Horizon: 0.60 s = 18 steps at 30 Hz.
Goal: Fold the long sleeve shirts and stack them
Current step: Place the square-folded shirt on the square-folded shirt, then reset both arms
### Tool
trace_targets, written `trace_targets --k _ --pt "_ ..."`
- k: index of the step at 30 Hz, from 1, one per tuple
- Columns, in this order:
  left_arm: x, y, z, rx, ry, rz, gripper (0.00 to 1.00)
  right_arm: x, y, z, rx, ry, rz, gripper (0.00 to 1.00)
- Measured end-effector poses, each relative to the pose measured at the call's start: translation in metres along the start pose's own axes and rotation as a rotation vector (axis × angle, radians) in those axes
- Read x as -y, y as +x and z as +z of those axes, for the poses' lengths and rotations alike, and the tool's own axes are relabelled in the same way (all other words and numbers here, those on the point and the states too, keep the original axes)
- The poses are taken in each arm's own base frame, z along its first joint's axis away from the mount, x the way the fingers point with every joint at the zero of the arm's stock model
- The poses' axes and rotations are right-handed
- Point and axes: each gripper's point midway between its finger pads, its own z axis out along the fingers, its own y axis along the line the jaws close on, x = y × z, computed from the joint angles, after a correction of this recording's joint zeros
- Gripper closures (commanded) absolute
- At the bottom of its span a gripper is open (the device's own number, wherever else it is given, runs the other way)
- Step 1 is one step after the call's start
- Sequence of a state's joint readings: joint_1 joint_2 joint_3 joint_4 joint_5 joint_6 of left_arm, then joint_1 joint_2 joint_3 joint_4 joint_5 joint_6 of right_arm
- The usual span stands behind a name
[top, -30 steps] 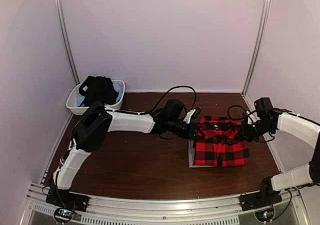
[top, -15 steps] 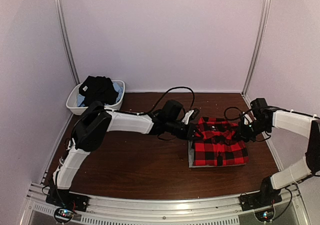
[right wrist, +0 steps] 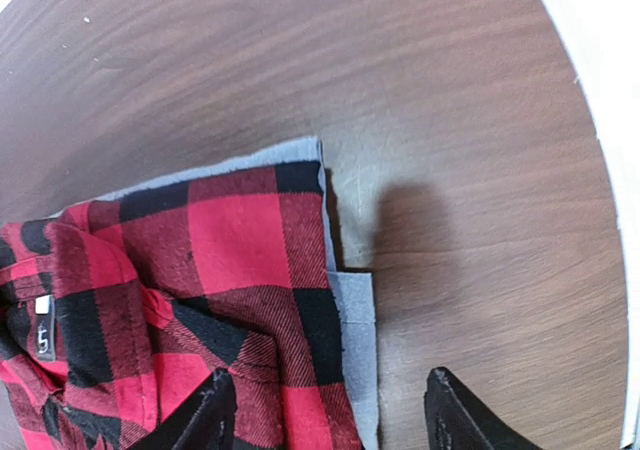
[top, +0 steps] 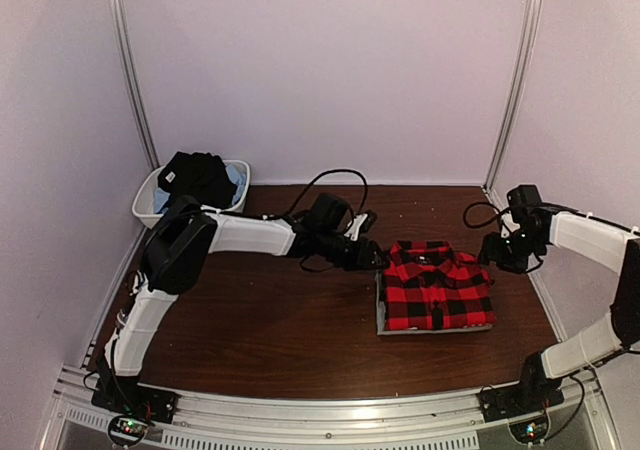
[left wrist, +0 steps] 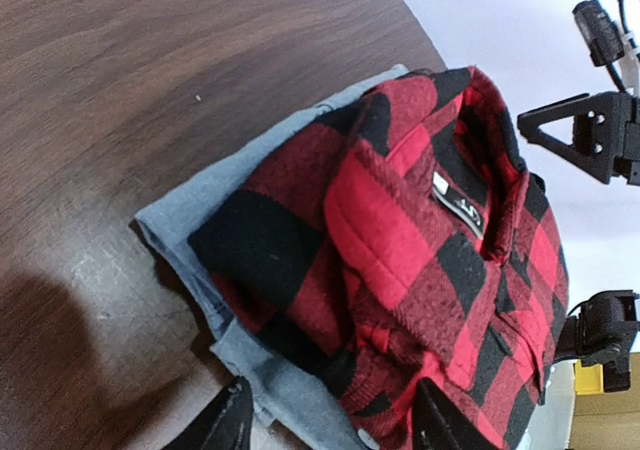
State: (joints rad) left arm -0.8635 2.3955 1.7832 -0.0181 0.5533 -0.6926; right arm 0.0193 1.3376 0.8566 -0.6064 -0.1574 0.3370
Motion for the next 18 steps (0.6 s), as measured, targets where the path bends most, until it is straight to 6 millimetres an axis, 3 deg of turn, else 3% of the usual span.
trace_targets --k 4,8,10,14,18 --pt "-0.001 0.007 -0.011 -0.007 -0.035 0.005 0.39 -0.001 -0.014 -0.022 0.067 0.007 -0.012 0.24" --pt "0.009 0.002 -0.044 0.030 -0.103 0.050 0.34 -0.009 -0.025 -0.048 0.150 -0.040 -0.031 0.21" --pt "0.018 -0.006 -0.068 0.074 -0.148 0.094 0.32 -0.016 -0.028 -0.059 0.183 -0.081 -0.038 0.19" --pt "0.045 -0.032 -0.134 0.221 -0.253 0.203 0.23 -0.031 -0.032 -0.075 0.230 -0.176 -0.052 0.15" --pt "0.055 -0.044 -0.201 0.364 -0.397 0.269 0.06 -0.044 -0.034 -0.093 0.295 -0.253 -0.064 0.08"
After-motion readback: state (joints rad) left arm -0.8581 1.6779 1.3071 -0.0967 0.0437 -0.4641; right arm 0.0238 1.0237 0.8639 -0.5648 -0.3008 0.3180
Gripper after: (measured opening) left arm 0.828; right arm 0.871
